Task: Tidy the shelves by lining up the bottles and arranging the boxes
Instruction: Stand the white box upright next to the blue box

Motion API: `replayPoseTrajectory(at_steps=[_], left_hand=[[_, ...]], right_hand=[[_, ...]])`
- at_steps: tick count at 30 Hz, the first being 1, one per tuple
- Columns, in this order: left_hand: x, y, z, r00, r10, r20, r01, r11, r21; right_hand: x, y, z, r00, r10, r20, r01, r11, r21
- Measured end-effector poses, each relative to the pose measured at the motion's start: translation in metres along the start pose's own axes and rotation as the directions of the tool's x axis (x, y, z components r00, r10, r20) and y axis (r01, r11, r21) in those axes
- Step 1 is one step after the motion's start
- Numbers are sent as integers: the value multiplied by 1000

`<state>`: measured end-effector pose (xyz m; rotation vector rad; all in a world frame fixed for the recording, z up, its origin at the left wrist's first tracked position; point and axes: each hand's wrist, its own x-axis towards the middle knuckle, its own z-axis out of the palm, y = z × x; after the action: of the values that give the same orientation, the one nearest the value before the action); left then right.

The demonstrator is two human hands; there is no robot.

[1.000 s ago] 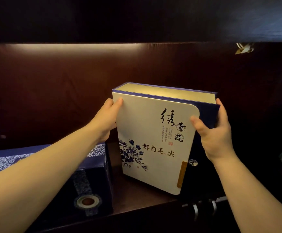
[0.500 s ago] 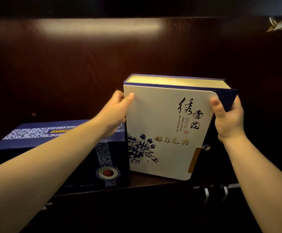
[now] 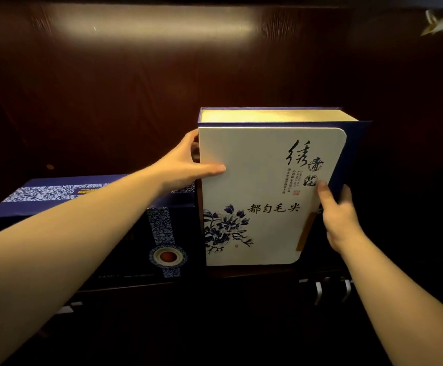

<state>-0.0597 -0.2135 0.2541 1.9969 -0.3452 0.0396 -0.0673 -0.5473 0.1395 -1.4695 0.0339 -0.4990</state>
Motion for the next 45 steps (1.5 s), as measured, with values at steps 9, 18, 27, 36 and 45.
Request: replayPoseTrajectory(at_steps=[9,18,27,36,45], left_hand=[[-3,-1,-6,999,41,9,-41,999,35],[-7,-7,-11,998,61,-5,-60,998,36],[-17,-16,-19,999,23,49,-32,978,207],[-56,-62,-112,938,-293,187,-28,471,882],[-46,-66,-121,943,-266,201,-44,498,866]], right_hand=[[-18,11,12,995,97,-25,-96,995,21],[-25,12,18,995,90,-41,-88,995,41],[-23,19,15,995,95,-8,-94,993,72],[-32,35,9,992,128,-12,-128,991,28],[-23,46,8,943,332,11,-332,942,47]])
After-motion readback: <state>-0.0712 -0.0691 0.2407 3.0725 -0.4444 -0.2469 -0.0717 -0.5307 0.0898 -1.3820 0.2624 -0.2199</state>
